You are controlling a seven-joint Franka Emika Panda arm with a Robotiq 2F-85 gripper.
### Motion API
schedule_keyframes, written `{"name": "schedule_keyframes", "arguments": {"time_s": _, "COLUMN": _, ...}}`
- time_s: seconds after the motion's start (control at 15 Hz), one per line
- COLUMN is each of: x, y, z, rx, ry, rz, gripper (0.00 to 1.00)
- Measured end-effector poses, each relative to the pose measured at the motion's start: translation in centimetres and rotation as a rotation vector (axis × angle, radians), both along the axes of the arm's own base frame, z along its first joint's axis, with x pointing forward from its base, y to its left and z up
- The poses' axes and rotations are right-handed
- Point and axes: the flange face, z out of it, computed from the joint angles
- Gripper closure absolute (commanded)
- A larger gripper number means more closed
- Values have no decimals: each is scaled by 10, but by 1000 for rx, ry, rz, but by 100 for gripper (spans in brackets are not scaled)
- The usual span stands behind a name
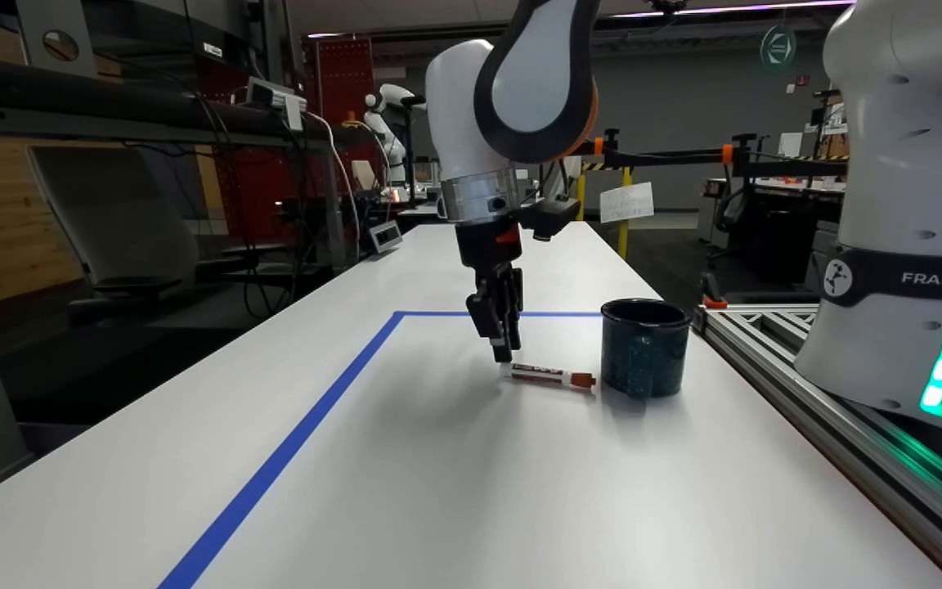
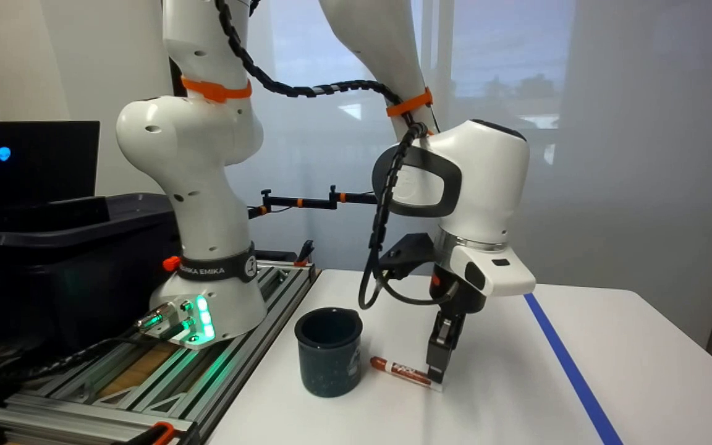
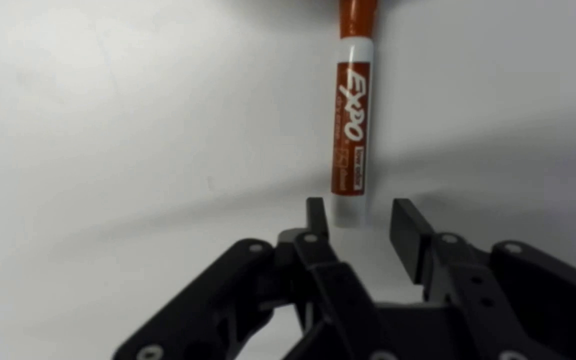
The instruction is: Take the marker from the cup and place it on the table
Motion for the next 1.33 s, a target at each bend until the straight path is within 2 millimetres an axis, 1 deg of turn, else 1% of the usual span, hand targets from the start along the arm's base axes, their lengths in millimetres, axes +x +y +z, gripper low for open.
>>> {"name": "schedule_keyframes", "arguments": {"time_s": 0.07, "x": 2, "y": 3, "z": 2, "rx": -1, "ry": -13, "rz": 10, "gripper": 22}}
{"name": "schedule_keyframes", "arguments": {"time_s": 0.13, "x": 4, "y": 7, "z": 6, "rx": -2, "ry": -27, "rz": 20, "gripper": 15}}
{"name": "schedule_keyframes", "arguments": {"time_s": 0.2, "x": 7, "y": 10, "z": 12, "rx": -4, "ry": -43, "rz": 32, "gripper": 7}}
{"name": "schedule_keyframes", "arguments": {"time_s": 0.27, "x": 10, "y": 13, "z": 21, "rx": -8, "ry": -64, "rz": 50, "gripper": 1}}
{"name": "schedule_keyframes", "arguments": {"time_s": 0.4, "x": 16, "y": 22, "z": 48, "rx": -22, "ry": -110, "rz": 105, "gripper": 0}}
{"name": "schedule_keyframes", "arguments": {"time_s": 0.53, "x": 18, "y": 36, "z": 79, "rx": -36, "ry": -139, "rz": 191, "gripper": 0}}
{"name": "schedule_keyframes", "arguments": {"time_s": 0.73, "x": 14, "y": 63, "z": 128, "rx": -47, "ry": -162, "rz": 322, "gripper": 0}}
{"name": "schedule_keyframes", "arguments": {"time_s": 0.87, "x": 8, "y": 77, "z": 154, "rx": -47, "ry": -164, "rz": 381, "gripper": 0}}
{"name": "schedule_keyframes", "arguments": {"time_s": 1.07, "x": -4, "y": 86, "z": 182, "rx": -14, "ry": -143, "rz": 402, "gripper": 0}}
{"name": "schedule_keyframes", "arguments": {"time_s": 1.2, "x": -13, "y": 86, "z": 194, "rx": 12, "ry": -107, "rz": 376, "gripper": 0}}
{"name": "schedule_keyframes", "arguments": {"time_s": 1.33, "x": -19, "y": 84, "z": 202, "rx": 30, "ry": -70, "rz": 343, "gripper": 0}}
